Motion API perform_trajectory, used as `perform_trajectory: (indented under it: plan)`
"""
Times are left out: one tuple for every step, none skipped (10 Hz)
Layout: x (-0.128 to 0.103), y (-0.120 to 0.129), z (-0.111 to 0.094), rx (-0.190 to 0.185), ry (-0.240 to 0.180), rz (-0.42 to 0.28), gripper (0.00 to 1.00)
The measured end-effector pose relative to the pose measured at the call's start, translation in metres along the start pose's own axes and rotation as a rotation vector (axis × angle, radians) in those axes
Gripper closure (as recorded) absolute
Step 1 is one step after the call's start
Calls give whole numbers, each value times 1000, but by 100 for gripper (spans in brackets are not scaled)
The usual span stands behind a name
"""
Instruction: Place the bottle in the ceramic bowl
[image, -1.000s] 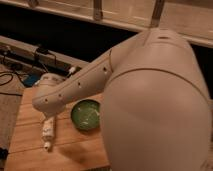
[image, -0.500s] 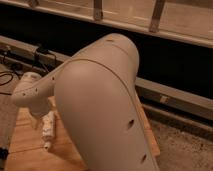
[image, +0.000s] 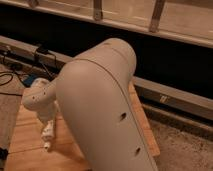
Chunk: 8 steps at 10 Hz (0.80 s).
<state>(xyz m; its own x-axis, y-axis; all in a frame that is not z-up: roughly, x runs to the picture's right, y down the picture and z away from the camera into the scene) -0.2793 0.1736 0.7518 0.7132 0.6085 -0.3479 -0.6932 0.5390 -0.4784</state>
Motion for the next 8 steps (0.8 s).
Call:
perform_trajectory:
  plan:
    - [0,1,0,0,0,-2,20]
    - [0,2,0,0,0,-4,20]
    - [0,2,0,0,1,-5,20]
    - [0,2,0,3,2,-7,20]
    - [-2,4,2,14,5,-30,20]
    - [-9,15,3,12,5,-64,20]
    - [-19,27,5,11,4,-95,20]
    - [-30,38,8,12,5,-123,20]
